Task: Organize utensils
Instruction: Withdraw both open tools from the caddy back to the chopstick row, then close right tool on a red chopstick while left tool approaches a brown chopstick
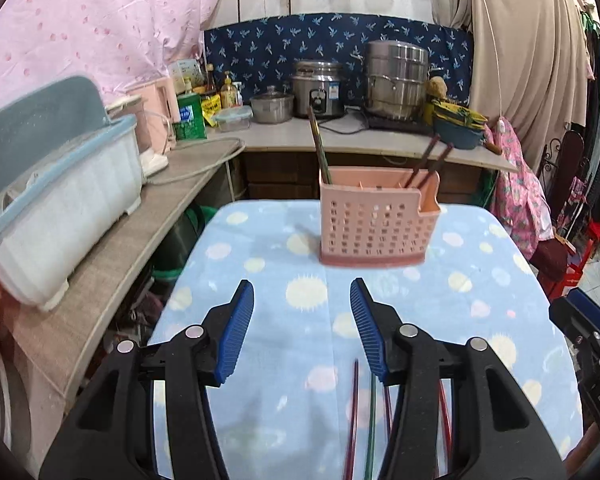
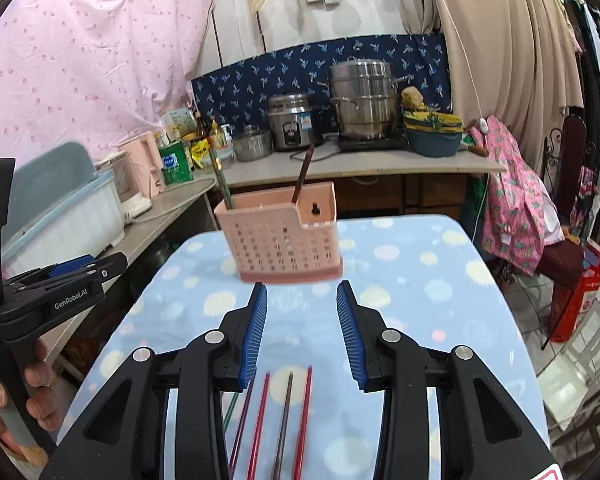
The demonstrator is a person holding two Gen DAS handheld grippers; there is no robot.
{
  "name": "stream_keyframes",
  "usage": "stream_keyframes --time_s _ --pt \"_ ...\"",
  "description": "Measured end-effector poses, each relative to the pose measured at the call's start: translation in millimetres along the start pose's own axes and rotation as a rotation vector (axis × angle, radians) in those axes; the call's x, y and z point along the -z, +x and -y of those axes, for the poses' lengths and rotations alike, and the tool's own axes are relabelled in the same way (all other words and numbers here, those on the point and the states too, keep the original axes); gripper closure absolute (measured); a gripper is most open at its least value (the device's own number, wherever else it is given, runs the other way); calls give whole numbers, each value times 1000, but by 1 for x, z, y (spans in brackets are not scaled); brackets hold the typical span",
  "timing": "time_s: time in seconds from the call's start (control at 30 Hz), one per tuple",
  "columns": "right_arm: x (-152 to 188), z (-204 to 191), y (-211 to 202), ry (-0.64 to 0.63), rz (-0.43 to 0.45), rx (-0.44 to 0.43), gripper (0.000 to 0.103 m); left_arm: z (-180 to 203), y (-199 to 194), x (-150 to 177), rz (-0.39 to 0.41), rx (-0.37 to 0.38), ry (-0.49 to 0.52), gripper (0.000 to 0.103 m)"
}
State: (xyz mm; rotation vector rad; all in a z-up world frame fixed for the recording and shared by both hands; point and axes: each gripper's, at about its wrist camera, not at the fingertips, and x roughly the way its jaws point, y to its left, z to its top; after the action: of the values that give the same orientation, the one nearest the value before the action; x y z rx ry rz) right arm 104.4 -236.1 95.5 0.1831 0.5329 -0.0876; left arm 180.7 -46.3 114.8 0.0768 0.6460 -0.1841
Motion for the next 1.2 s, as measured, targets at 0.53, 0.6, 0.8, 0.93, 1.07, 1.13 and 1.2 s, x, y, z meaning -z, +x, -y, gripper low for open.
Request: stream_keyframes --time_s 0.53,0.6,0.8,0.93,1.07,1.13,1.2 --pt "120 1 -17 1 -224 41 67 -14 -6 120 -189 -5 6 49" --pt "130 0 -17 0 -244 42 67 -16 -6 133 -213 -4 5 49" --pt "151 -2 -15 -4 -290 41 67 -16 -7 156 -249 1 9 49" --pt "162 -5 -13 -7 -313 34 67 -15 -6 167 -275 5 13 49" --pt "172 -7 -9 -10 -336 33 69 -15 -6 175 -290 7 15 49" --pt "175 -8 -9 -10 -345 31 70 -15 -6 178 -298 10 12 49" --pt "176 -8 -8 -15 -349 30 74 -15 -6 181 -304 14 10 49"
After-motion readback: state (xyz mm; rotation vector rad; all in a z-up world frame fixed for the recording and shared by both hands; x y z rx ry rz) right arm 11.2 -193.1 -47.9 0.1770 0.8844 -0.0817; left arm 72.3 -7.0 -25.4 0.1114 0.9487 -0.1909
